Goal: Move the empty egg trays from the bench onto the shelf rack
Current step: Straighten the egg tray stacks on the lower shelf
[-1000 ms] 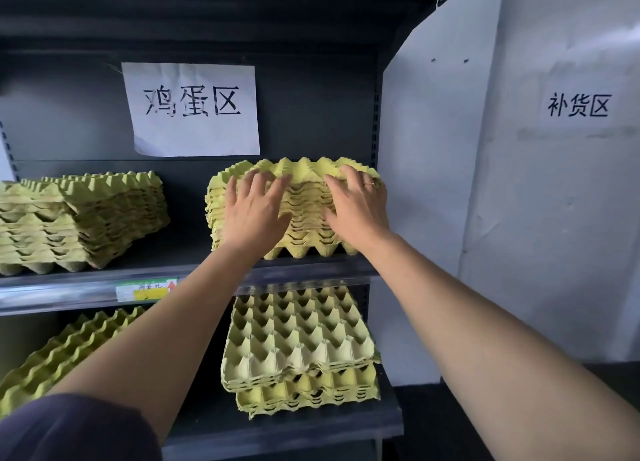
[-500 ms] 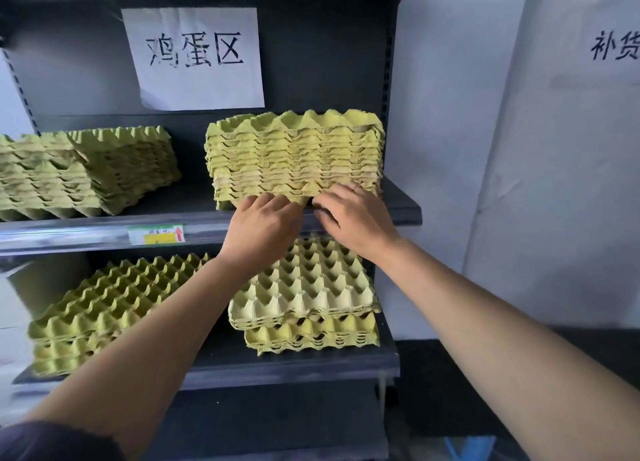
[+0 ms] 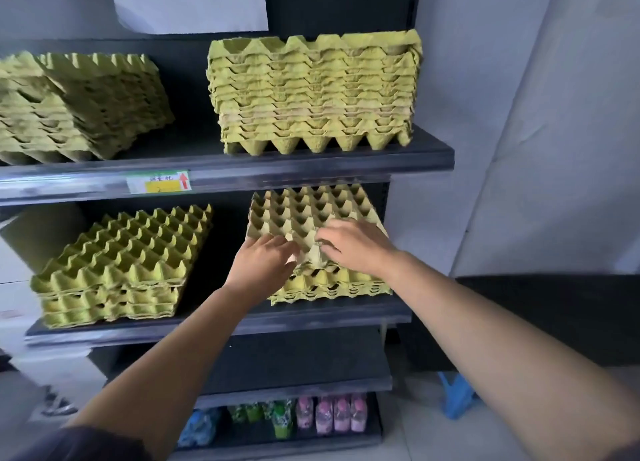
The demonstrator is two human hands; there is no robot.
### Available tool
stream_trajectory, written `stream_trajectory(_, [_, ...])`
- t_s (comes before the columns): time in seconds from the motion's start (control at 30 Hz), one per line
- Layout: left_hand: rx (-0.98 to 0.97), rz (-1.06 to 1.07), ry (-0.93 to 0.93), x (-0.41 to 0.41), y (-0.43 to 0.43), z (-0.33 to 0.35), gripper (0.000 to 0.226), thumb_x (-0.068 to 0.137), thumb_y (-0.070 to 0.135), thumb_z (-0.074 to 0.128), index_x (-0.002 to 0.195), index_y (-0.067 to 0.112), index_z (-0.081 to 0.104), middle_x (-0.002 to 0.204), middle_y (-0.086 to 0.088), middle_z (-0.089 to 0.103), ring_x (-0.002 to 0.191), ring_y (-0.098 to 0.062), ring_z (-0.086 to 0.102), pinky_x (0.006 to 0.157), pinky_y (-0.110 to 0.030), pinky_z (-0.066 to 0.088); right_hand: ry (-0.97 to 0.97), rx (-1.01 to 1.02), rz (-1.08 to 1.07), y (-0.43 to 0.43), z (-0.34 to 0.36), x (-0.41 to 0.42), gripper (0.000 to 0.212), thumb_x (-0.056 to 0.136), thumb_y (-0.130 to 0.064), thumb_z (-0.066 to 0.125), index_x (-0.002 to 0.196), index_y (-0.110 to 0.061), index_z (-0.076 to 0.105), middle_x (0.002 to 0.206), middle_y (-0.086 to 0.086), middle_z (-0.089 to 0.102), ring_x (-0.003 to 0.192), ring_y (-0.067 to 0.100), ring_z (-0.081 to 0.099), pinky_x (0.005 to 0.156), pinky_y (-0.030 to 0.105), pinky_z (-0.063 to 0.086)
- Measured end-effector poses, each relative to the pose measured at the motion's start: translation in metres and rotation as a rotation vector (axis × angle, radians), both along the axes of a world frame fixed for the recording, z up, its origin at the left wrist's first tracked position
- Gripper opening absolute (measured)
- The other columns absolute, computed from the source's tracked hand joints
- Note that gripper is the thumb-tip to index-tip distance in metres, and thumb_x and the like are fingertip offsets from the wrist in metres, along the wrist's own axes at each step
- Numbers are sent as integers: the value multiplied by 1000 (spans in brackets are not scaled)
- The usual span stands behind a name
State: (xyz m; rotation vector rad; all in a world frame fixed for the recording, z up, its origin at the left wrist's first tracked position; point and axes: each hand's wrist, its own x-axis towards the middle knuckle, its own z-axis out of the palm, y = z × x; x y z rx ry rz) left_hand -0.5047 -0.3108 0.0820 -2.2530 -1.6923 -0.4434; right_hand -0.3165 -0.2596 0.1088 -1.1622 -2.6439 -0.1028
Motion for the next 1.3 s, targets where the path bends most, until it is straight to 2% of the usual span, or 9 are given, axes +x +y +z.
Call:
stream_trajectory(0.27, [-141, 59, 73, -41, 29, -33, 61, 86, 41, 58, 140, 27, 35, 137, 1, 43, 127, -23, 38, 104, -37, 28, -128, -30, -164, 14, -28, -26, 42, 93, -29, 54, 134, -25, 46, 135, -2, 43, 121, 21, 43, 95, 40, 42])
stream_trajectory(0.47, [-191, 33, 106, -50, 41, -48, 68, 83, 38, 64, 140, 22, 31, 140, -1, 34, 128, -24, 34, 107, -37, 26, -271, -63, -302, 14, -44, -35, 55, 93, -26, 57, 141, -24, 31, 138, 8, 44, 130, 32, 40, 98, 47, 39])
stream_trajectory(0.6, [-175, -1, 59, -51, 45, -55, 63, 78, 30, 72, 133, 21, 43, 133, -3, 44, 119, -27, 46, 96, -39, 41, -308, -53, -334, 16, -48, -39, 54, 94, -16, 55, 141, -21, 28, 139, 12, 43, 132, 34, 38, 90, 46, 44])
stream_trajectory(0.73, [-76, -55, 112, -57, 47, -53, 65, 45, 25, 92, 104, 17, 66, 101, 0, 65, 82, -25, 64, 65, -34, 52, -298, -26, -346, 17, -48, -42, 49, 92, -7, 53, 135, -17, 32, 137, 14, 48, 129, 35, 41, 82, 42, 47])
stream_trajectory(0.8, [-15, -76, 116, -58, 48, -48, 67, 38, 23, 94, 100, 16, 68, 96, 0, 67, 75, -25, 64, 60, -33, 52, -251, 3, -352, 17, -48, -41, 49, 89, -5, 55, 133, -17, 35, 129, 12, 53, 126, 34, 44, 81, 42, 48])
stream_trajectory(0.9, [25, -103, 114, -52, 47, -37, 65, 41, 20, 93, 101, 15, 68, 97, -1, 67, 73, -26, 62, 60, -33, 51, -179, 67, -362, 19, -47, -34, 53, 83, -2, 59, 130, -19, 39, 119, 9, 58, 121, 34, 47, 82, 45, 51])
stream_trajectory(1.07, [7, -121, 73, -22, 45, -22, 55, 56, 22, 86, 107, 14, 65, 102, -3, 65, 81, -27, 60, 67, -36, 50, -122, 176, -436, 21, -38, -11, 64, 79, 7, 53, 132, -26, 41, 126, 5, 54, 122, 30, 41, 96, 46, 39])
stream_trajectory(1.2, [-59, -122, 37, 16, 41, -28, 42, 70, 10, 72, 111, 9, 61, 106, -8, 62, 92, -32, 59, 74, -39, 47, -76, 21, -571, 14, -47, 0, 70, 84, 3, 54, 141, -31, 32, 142, 10, 37, 135, 35, 28, 107, 49, 34])
stream_trajectory(1.3, [-94, -96, -32, 19, 40, -29, 45, 77, 12, 65, 121, 12, 55, 116, -8, 57, 100, -32, 54, 80, -39, 44, 55, 30, -563, 5, -51, -3, 57, 86, -8, 58, 137, -23, 37, 138, 12, 38, 122, 37, 44, 91, 47, 48])
